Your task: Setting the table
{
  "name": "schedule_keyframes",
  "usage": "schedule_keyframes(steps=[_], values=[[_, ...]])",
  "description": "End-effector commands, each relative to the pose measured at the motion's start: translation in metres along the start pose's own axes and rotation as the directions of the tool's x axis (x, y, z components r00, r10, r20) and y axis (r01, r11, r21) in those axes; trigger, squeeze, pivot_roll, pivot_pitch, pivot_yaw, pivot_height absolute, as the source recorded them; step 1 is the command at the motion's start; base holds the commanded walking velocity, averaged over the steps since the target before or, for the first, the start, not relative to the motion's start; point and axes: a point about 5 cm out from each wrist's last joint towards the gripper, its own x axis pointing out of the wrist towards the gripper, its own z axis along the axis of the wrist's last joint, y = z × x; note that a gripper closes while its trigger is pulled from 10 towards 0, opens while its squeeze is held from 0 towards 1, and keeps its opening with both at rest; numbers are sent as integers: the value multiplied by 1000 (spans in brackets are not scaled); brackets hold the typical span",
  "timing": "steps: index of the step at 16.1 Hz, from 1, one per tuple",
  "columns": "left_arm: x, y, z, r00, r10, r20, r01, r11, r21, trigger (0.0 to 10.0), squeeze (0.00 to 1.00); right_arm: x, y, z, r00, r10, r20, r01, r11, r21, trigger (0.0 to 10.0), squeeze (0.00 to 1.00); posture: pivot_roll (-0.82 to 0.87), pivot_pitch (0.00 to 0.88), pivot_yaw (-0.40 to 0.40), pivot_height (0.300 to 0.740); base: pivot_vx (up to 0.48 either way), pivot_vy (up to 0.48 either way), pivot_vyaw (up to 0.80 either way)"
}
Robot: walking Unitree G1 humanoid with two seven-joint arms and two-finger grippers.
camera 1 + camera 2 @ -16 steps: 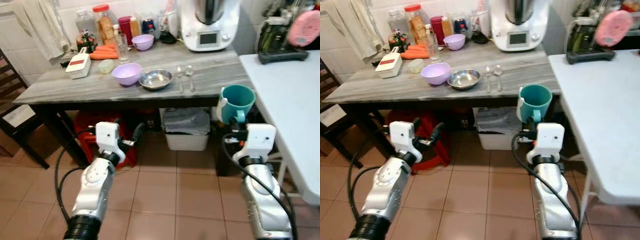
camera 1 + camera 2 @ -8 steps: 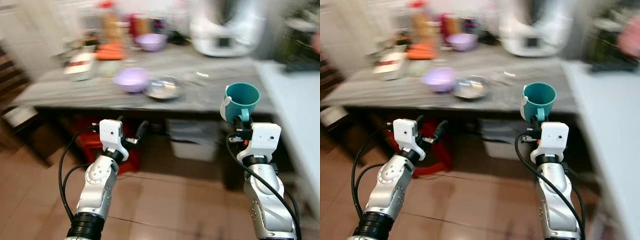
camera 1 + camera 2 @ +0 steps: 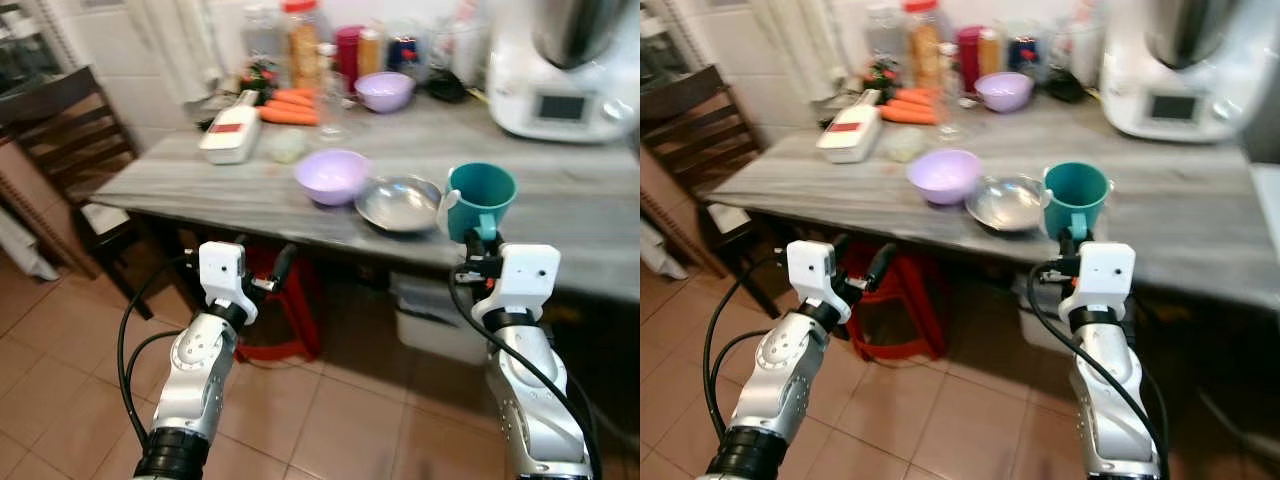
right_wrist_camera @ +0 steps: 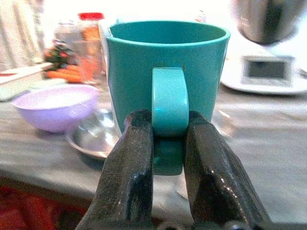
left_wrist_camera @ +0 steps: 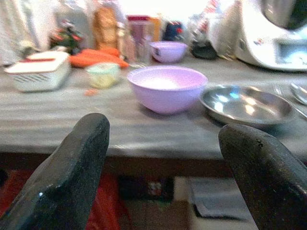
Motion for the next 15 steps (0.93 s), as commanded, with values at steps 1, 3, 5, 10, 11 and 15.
schedule_keyframes(steps=[1,3,5,10,11,15], values=[[-2,12,4,999,38,4,-38,999,23,10000,0,2,12,7,999,32,33,-33,999,21,10000,0,-102,0,120,740,375,0,475],[-2,12,4,999,38,4,-38,999,23,10000,0,2,12,7,999,32,33,-33,999,21,10000,0,-102,0,120,740,375,0,475],[-2,12,4,999,38,4,-38,999,23,10000,0,2,12,7,999,32,33,-33,999,21,10000,0,-102,0,120,740,375,0,475],[-2,12,4,999,38,4,-38,999,23,10000,0,2,12,7,999,32,33,-33,999,21,10000,0,-102,0,120,740,375,0,475],[-2,12,4,999,38,4,-38,999,23,10000,0,2,12,7,999,32,33,-33,999,21,10000,0,-102,0,120,740,375,0,475],[-10,0,-7,997,60,-42,-60,998,2,10000,0,8,19,11,997,48,56,-49,999,4,10000,0,-89,0,112,740,187,0,238]])
